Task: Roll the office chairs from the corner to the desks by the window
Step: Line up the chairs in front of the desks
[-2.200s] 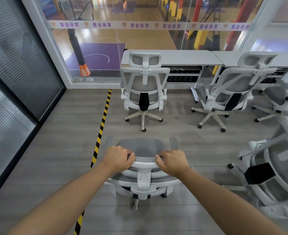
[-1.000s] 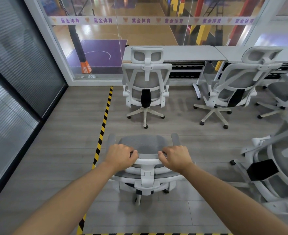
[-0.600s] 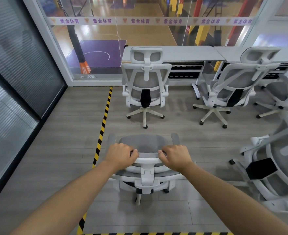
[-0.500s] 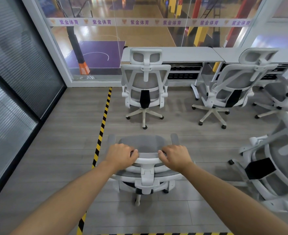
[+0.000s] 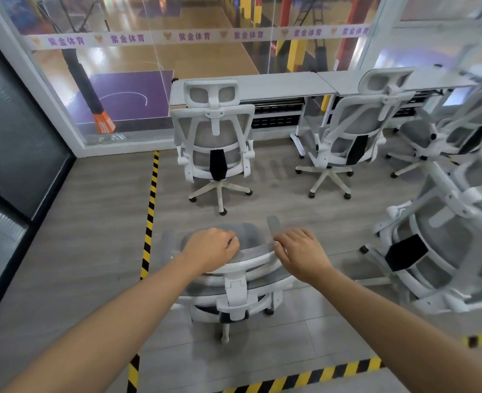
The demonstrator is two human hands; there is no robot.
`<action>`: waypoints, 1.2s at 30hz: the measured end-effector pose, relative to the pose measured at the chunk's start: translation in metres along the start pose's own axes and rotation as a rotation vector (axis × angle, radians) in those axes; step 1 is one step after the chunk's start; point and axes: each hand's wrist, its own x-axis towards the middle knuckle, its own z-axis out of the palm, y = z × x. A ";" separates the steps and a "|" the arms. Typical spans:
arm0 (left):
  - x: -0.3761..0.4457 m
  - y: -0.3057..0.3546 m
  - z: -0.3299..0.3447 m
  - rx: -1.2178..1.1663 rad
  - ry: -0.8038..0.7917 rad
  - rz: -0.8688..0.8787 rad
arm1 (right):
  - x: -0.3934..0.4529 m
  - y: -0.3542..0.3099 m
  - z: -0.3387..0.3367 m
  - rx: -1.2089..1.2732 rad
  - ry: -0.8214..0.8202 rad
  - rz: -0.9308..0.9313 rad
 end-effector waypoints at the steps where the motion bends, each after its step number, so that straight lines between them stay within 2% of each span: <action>1: 0.007 0.012 -0.001 0.013 0.004 0.032 | -0.005 0.009 -0.004 0.001 0.014 0.031; 8: 0.074 0.129 0.008 0.088 0.074 0.162 | -0.049 0.115 -0.051 -0.006 0.079 0.233; 13: 0.141 0.231 0.031 0.109 0.150 0.202 | -0.093 0.226 -0.095 -0.038 0.008 0.328; 19: 0.203 0.359 0.050 0.156 0.146 0.281 | -0.144 0.355 -0.150 -0.100 -0.045 0.470; 24: 0.257 0.437 0.060 0.150 0.134 0.366 | -0.171 0.431 -0.184 -0.122 -0.041 0.577; 27: 0.298 0.473 0.068 0.146 0.113 0.429 | -0.176 0.473 -0.191 -0.159 -0.023 0.623; 31: 0.364 0.514 0.084 0.196 0.117 0.534 | -0.172 0.536 -0.184 -0.215 0.086 0.677; 36: 0.460 0.565 0.097 0.168 0.136 0.652 | -0.139 0.612 -0.169 -0.271 0.075 0.776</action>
